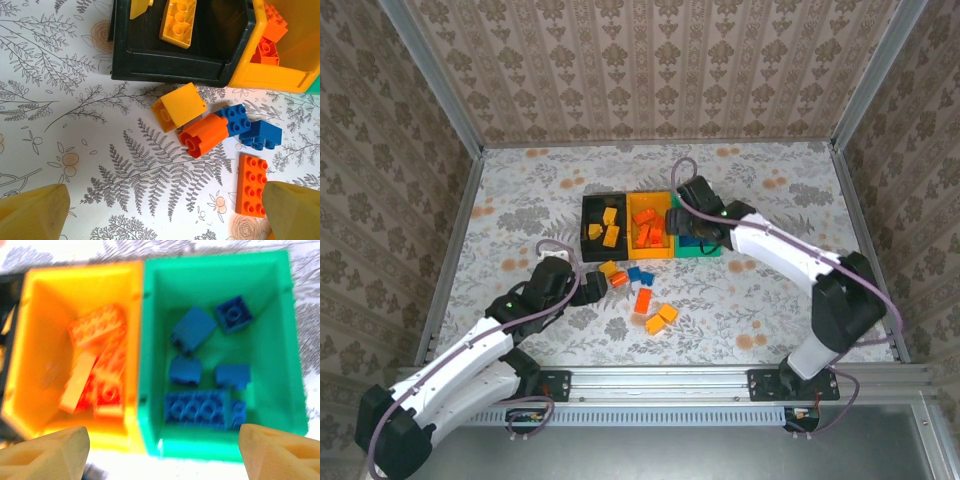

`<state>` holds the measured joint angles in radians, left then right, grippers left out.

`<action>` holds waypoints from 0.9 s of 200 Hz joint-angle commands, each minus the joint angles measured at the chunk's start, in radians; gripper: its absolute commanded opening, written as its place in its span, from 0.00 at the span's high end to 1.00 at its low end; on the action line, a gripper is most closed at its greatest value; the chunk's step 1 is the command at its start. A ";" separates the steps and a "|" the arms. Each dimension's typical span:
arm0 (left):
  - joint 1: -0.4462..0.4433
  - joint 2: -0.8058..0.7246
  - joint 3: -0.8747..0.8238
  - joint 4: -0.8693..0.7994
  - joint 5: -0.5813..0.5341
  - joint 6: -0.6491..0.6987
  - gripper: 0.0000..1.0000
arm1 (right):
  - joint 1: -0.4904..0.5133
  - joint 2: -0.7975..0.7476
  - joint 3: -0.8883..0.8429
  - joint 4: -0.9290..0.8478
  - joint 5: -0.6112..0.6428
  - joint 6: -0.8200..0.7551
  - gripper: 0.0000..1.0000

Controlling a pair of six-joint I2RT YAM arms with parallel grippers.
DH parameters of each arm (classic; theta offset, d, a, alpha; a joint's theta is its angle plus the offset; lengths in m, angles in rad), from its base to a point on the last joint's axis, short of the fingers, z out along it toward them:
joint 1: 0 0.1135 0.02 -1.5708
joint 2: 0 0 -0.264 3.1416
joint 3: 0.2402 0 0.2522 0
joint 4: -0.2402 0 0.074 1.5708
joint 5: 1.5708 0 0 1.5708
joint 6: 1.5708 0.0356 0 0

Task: Sort the legos into containers by color

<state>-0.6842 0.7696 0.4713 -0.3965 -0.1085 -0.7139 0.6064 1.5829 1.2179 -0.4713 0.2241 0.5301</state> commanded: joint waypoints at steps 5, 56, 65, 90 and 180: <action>0.014 -0.009 0.032 -0.001 0.022 0.027 0.00 | 0.094 -0.091 -0.113 -0.023 -0.068 -0.057 0.20; 0.021 -0.009 0.018 -0.002 0.027 0.010 0.00 | 0.269 -0.150 -0.301 -0.039 -0.133 -0.092 0.16; 0.023 -0.010 0.013 -0.001 0.028 0.008 0.00 | 0.296 -0.146 -0.320 -0.040 -0.121 -0.097 0.16; 0.027 -0.007 0.001 0.006 0.033 0.002 0.00 | 0.336 -0.120 -0.352 -0.031 -0.109 -0.091 0.19; 0.048 -0.007 -0.001 0.000 0.045 0.001 0.00 | 0.359 -0.059 -0.370 -0.013 -0.133 -0.106 0.26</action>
<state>-0.6464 0.7696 0.4778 -0.3973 -0.0734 -0.7139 0.9539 1.5032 0.8600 -0.4873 0.1143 0.4431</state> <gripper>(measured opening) 0.997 0.744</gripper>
